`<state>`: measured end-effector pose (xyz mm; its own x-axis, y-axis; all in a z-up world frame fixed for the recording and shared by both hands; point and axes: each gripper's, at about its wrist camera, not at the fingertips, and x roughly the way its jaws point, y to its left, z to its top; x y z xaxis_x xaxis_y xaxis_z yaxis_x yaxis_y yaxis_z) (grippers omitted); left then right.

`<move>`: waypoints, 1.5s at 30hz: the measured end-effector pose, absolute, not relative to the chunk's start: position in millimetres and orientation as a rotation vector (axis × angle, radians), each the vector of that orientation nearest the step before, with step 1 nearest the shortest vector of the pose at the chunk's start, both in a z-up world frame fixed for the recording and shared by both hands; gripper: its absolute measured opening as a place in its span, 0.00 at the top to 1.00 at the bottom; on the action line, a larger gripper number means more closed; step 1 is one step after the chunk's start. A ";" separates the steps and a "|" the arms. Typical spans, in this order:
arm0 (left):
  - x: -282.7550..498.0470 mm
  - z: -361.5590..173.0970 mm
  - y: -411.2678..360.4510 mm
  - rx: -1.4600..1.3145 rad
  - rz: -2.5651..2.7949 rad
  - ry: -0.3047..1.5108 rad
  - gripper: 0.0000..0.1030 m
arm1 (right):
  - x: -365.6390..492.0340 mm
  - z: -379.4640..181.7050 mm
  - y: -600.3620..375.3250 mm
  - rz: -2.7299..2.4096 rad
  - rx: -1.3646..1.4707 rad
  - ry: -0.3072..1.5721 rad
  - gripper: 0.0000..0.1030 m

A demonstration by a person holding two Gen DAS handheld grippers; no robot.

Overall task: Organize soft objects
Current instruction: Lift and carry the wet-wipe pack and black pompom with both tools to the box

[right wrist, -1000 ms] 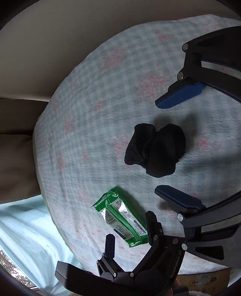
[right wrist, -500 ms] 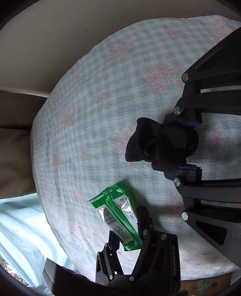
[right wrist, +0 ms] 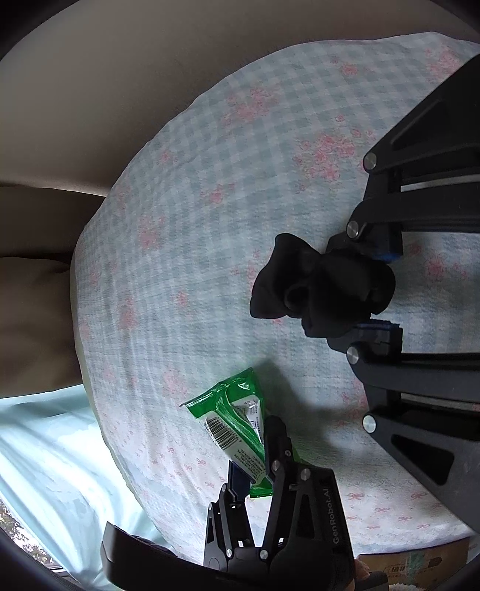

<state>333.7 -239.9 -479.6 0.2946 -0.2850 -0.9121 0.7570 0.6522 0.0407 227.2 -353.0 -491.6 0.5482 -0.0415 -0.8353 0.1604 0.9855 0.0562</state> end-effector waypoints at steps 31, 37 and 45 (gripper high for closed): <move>220.6 -195.7 -131.1 0.126 -0.473 0.891 0.63 | 154.3 -232.2 -319.4 -0.105 0.087 0.821 0.80; 184.5 -172.8 -54.9 0.029 -0.327 0.882 0.63 | 138.7 -196.6 -265.6 0.019 0.036 0.805 0.80; 141.8 -168.8 57.5 -0.055 -0.181 0.897 0.63 | 126.8 -183.8 -167.9 0.177 0.007 0.808 0.80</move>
